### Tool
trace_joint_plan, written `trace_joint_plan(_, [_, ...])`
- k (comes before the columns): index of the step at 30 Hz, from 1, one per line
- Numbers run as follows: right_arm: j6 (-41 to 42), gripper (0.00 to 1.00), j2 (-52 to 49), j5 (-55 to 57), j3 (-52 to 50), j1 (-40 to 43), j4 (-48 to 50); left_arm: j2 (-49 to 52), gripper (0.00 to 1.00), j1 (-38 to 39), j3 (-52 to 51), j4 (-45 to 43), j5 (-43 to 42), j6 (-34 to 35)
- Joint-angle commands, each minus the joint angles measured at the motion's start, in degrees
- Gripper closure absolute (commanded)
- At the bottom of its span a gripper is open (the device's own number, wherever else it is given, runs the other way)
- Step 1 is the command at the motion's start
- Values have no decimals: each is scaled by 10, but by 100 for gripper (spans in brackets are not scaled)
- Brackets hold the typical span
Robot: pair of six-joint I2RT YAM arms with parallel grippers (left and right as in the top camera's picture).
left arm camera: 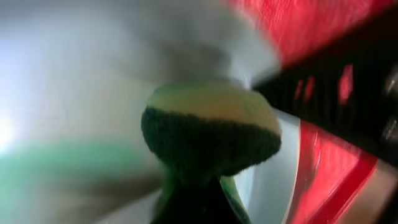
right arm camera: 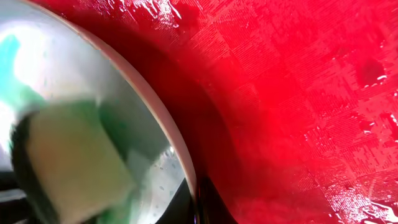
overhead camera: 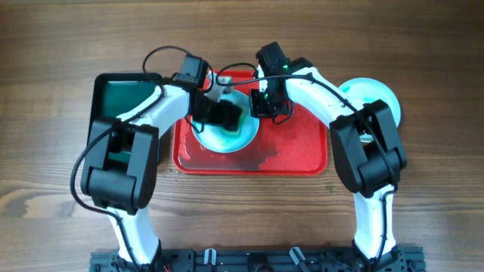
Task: Clean dirty plates on tray and stack at the side
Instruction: 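Scrub the last plate with the sponge while the right gripper holds it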
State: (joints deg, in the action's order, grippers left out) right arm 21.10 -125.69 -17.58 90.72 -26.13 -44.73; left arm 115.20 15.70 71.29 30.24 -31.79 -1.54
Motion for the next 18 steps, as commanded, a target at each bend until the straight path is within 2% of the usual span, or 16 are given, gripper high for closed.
trace_joint_plan(1, [-2, 95, -16, 10, -13, -2, -3, 8, 96, 2, -1, -71, 106, 101])
trace_joint_plan(3, [-3, 96, -16, 10, -13, -2, -3, 8, 96, 2, -1, -90, 239, 153])
trace_joint_plan(5, [-3, 96, -16, 10, -13, -2, -3, 8, 96, 2, -1, -57, 465, 254])
trace_joint_plan(6, [-3, 96, -16, 10, -13, -2, -3, 8, 96, 2, -1, -36, 489, 267])
trace_joint_plan(8, [-1, 96, -16, 10, -13, -2, -3, 8, 96, 2, -1, 6, 480, 266])
trace_joint_plan(9, [-2, 96, -16, 10, -13, -2, -3, 8, 96, 3, -1, 32, 459, 266])
trace_joint_plan(11, [-2, 96, -16, 10, -13, -2, -2, 7, 96, 3, -1, 86, 365, 235])
trace_joint_plan(16, [0, 96, -16, 9, -13, -2, 0, 7, 96, 3, -1, 156, 10, 21])
trace_joint_plan(17, [0, 96, -16, 9, -13, -2, 0, 7, 96, 3, -1, 166, -52, -17])
trace_joint_plan(18, [0, 96, -16, 9, -13, -2, 0, 7, 96, 3, -1, 167, -75, -30])
